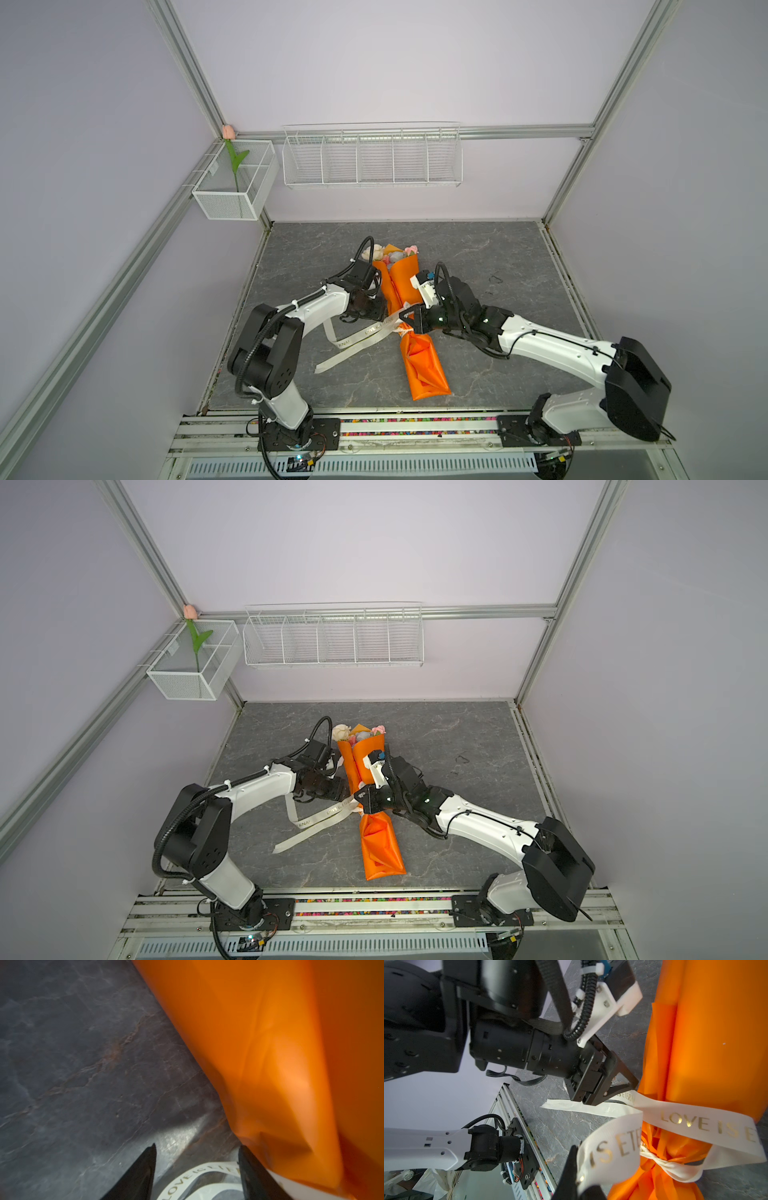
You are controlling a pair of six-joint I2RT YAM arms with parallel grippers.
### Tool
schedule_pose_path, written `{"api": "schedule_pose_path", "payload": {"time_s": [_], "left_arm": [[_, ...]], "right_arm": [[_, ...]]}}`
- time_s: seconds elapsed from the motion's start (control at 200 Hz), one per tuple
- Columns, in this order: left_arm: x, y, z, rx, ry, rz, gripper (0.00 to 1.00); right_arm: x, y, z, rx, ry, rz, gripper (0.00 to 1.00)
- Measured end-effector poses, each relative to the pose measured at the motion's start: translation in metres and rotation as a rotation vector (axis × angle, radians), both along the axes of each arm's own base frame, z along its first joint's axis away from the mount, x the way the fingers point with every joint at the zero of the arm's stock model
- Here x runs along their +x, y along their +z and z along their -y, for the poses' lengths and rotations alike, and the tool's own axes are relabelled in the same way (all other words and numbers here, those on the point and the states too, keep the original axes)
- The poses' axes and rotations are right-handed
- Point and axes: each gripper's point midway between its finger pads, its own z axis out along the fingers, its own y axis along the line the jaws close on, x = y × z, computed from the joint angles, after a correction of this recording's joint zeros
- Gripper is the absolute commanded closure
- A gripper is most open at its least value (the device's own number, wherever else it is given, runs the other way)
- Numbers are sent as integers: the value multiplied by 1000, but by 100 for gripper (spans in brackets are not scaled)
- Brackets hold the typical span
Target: Tie the bouquet of fake flowers
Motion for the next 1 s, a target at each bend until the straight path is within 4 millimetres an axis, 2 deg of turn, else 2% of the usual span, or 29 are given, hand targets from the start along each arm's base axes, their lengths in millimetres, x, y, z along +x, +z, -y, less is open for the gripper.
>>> {"api": "schedule_pose_path", "payload": {"time_s": [0.085,0.26,0.47,0.53,0.62,0.81,1.0], "left_arm": [[-6,-5,1,-5,-18,-23,38],[-10,3,3,-34,-27,-15,38],[-12,36,0,-69,-23,53,37],[-16,40,2,-90,-38,56,38],[-24,31,6,-105,-78,14,40],[-38,-5,12,-109,-115,-120,41],[-34,-7,15,-122,-118,-109,43]], "right_arm": [[0,0,0,0,0,0,93],[1,0,-1,-1,-1,0,93],[1,0,0,-2,1,3,93],[1,-1,0,-3,1,2,93],[1,-1,0,-3,1,2,93],[1,-1,0,-4,-1,2,93],[1,-1,0,-6,-1,1,93]]}}
